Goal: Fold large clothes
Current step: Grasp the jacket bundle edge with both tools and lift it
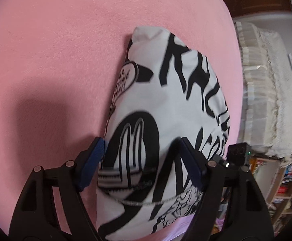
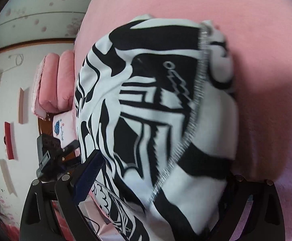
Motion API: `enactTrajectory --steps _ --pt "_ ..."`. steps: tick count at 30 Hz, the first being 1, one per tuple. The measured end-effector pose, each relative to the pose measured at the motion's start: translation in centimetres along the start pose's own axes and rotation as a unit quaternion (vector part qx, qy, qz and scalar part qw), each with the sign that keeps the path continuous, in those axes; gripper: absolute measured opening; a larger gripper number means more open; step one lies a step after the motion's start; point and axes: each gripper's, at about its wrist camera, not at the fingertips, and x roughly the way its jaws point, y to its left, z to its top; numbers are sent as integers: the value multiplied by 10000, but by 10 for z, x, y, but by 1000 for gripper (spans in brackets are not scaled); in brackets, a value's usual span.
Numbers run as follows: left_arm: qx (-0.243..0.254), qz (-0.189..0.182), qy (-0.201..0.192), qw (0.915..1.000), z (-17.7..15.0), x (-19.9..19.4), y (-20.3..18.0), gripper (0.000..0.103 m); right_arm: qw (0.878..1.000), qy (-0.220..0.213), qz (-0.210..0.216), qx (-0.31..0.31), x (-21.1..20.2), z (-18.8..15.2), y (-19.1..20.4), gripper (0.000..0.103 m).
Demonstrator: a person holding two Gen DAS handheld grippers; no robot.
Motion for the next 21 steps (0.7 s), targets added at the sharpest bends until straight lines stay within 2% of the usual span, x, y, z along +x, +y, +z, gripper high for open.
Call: enactTrajectory --steps 4,7,9,15,17,21 --pt "-108 -344 154 9992 15 22 6 76 10000 -39 -58 0 3 4 0 94" --pt "80 -282 116 9995 21 33 -1 76 9999 -8 -128 -61 -2 -1 0 86" --pt "139 -182 39 9997 21 40 -7 75 9999 -25 -117 -81 -8 -7 -2 75" --pt "496 171 -440 9977 1 23 -31 49 9984 -217 -221 -473 -29 -30 20 40" --pt "604 185 -545 9965 -7 12 -41 43 9980 -296 -247 -492 -34 -37 28 35" --pt "799 239 -647 9944 -22 -7 -56 39 9952 -502 -472 -701 -47 -58 45 29"
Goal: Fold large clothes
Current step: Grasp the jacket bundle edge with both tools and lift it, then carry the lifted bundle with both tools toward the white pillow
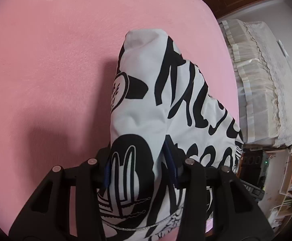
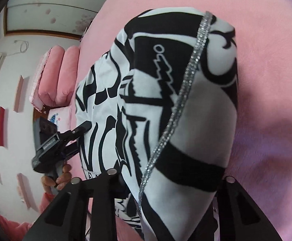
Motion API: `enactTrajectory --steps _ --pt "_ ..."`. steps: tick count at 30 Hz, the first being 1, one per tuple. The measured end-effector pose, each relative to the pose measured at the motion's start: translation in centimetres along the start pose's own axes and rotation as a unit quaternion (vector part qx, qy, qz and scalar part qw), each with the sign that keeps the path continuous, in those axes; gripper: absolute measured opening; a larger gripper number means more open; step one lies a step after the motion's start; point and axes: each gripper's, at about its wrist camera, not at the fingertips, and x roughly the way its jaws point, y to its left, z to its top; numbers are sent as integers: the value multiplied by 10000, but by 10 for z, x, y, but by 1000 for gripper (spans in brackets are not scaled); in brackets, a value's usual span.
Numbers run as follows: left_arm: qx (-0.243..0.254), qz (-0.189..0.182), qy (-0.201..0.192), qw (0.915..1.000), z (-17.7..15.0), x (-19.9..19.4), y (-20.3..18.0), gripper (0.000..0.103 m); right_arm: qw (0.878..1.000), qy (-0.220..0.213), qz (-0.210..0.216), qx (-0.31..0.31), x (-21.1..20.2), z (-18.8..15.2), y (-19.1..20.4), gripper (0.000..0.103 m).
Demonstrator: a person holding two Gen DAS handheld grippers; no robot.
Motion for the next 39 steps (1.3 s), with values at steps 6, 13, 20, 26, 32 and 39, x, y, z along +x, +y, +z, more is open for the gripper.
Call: enactTrajectory --steps 6,13,20,26,32,39 --pt "255 131 37 9996 -37 -39 -25 38 9992 -144 -251 -278 -30 -54 35 28" --pt "-213 403 -137 9989 -106 -119 -10 37 9939 404 -241 -1000 -26 -119 95 27" --pt "-575 1011 -405 9924 -127 -222 49 37 9776 1024 161 -1831 40 -153 191 27" --pt "-913 1379 -863 9824 -108 -308 122 37 9711 1097 576 -2040 121 -180 283 27" --pt "-835 1652 -1235 9749 -55 -376 192 37 9689 889 862 -2143 199 -182 363 27" --pt "-406 1904 -1685 9663 31 -440 266 37 9684 478 1286 -2084 292 -151 436 27"
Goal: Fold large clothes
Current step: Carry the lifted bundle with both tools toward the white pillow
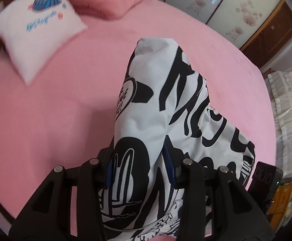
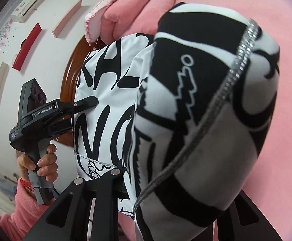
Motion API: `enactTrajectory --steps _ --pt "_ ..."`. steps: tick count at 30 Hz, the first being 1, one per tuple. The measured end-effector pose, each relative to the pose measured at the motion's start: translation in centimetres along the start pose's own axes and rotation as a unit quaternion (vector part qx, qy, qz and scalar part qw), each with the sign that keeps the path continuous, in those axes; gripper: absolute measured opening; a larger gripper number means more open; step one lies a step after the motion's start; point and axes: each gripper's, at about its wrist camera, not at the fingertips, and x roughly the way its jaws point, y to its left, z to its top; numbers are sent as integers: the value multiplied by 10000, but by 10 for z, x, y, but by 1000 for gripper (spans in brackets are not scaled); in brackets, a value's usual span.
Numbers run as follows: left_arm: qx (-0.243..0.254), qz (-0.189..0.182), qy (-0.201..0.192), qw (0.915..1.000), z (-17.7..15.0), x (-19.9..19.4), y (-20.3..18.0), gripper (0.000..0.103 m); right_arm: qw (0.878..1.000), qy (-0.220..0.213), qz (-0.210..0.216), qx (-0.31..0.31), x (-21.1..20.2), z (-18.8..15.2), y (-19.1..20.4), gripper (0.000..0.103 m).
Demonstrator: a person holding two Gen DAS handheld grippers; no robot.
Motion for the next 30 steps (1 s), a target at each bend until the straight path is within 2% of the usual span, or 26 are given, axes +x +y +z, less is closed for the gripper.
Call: enactTrajectory --steps 3,7,10,12,15,17,19,22,23,24,26,30 --pt "5 -43 -146 9999 36 13 18 37 9999 -97 69 56 28 23 -1 27" --pt "-16 -19 -132 9999 56 38 35 37 9997 -120 48 208 60 39 -12 27" --pt "-49 92 30 9999 56 70 62 37 9995 -46 -36 298 77 40 -25 27" --pt "-103 99 180 9997 72 108 96 37 9988 78 -51 481 98 40 -39 27" --pt "-32 319 545 9980 74 158 119 37 9968 291 -215 716 130 31 -67 27" --pt "63 378 503 9980 69 175 123 38 9965 259 -376 695 137 32 -76 27" --pt "58 441 248 9987 64 184 130 43 9960 280 -346 775 131 31 -85 31" --pt "-325 634 76 9974 57 187 141 51 9957 415 -669 490 110 27 -89 48" --pt "-444 661 38 9968 54 186 143 51 9949 480 -810 362 96 27 -96 64" --pt "-550 683 -20 9962 50 183 146 51 9935 498 -992 250 99 22 -87 82" --pt "-687 689 -2 9953 43 175 148 53 9916 442 -1204 168 74 18 -86 97" --pt "-935 698 32 9932 26 153 152 53 9852 427 -1565 552 31 -35 -107 98"
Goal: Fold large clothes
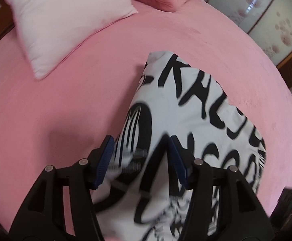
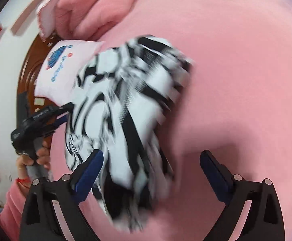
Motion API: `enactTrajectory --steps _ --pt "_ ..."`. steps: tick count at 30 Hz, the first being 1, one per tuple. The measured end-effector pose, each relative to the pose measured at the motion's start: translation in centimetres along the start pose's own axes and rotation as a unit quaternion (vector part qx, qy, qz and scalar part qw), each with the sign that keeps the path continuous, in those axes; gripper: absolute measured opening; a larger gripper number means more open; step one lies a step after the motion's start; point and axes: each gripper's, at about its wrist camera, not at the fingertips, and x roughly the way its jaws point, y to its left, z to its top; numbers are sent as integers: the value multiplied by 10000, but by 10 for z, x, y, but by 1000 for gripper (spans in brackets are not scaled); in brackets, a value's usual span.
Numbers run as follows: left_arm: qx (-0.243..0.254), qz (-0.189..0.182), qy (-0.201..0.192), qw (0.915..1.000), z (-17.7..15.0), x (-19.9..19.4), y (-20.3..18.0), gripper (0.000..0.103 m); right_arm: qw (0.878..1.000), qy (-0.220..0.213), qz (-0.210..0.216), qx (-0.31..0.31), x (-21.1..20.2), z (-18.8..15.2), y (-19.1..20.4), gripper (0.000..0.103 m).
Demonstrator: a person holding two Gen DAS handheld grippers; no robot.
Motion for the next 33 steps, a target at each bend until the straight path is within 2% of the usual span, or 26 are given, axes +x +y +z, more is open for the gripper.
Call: enactTrajectory --steps 3,4,8,10,12,14,15,17,18,20,21,22,24,26,28,32,33 --pt "-21 164 14 9999 -30 -30 -7 54 9974 -84 -681 200 -35 -61 -23 98" --pt "59 246 41 9997 -34 -34 -7 54 9965 -41 -777 312 -47 -84 -31 98" --pt "276 408 92 9987 -69 -72 -16 54 9921 207 -918 825 -72 -143 -45 101" --pt "206 450 -5 9988 -94 -93 -21 54 9900 243 -1017 946 -91 -174 -50 101" --pt "-14 756 -179 9970 -125 -112 -27 54 9892 124 -973 1089 -111 -201 -51 103" --pt "-394 1029 -237 9936 -169 -128 -34 56 9880 20 -957 1211 -142 -236 -67 103" --pt "-547 1007 -189 9932 -190 -133 -38 56 9868 -33 -1034 1248 -156 -249 -71 103" --pt "-827 895 166 9924 -238 -143 -54 56 9841 -127 -1166 1334 -190 -279 -84 103" --pt "-896 842 236 9921 -257 -150 -61 56 9835 -150 -1136 1399 -195 -282 -81 103" --pt "-1076 846 293 9902 -310 -174 -84 56 9826 -87 -1111 1484 -234 -310 -96 103" --pt "-1105 769 336 9903 -327 -180 -94 56 9827 -59 -1143 1456 -251 -326 -105 103" --pt "-1099 578 459 9912 -358 -192 -110 56 9830 -31 -1222 1367 -270 -343 -113 103" --pt "-899 379 565 9936 -399 -207 -136 56 9809 79 -1605 1091 -307 -377 -127 103" --pt "-368 348 521 9974 -446 -227 -170 56 9771 241 -1941 841 -338 -409 -138 103" --pt "242 505 440 9975 -495 -246 -206 56 9766 272 -2001 744 -369 -440 -149 103" --pt "833 595 468 9936 -562 -286 -254 56 9699 84 -2187 1065 -433 -496 -167 103" --pt "939 510 404 9935 -575 -300 -265 56 9692 12 -2182 1145 -445 -505 -167 103"
